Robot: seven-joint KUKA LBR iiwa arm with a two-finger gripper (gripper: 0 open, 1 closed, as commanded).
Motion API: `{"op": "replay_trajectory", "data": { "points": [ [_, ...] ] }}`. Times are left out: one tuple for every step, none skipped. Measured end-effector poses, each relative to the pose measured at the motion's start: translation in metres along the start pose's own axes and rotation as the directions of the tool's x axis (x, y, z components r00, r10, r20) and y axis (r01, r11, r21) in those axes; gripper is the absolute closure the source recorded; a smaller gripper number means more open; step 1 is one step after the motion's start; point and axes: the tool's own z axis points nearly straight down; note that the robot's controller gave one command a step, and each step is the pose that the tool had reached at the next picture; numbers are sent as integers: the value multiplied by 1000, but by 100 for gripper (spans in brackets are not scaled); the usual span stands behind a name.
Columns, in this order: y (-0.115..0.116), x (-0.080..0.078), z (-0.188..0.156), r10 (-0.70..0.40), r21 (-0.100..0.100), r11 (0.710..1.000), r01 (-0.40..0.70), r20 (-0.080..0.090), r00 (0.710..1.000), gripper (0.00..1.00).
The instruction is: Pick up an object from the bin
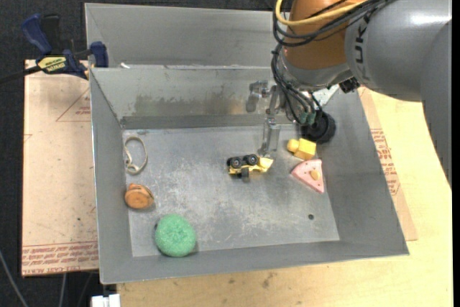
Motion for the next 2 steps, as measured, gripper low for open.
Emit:
{"op": "replay_trajectory", "data": {
  "points": [
    [0,-2,-5,0,0,1000,0,8,1000,0],
    [-5,22,58,-47,1,999,47,12,999,0]
  ]
}}
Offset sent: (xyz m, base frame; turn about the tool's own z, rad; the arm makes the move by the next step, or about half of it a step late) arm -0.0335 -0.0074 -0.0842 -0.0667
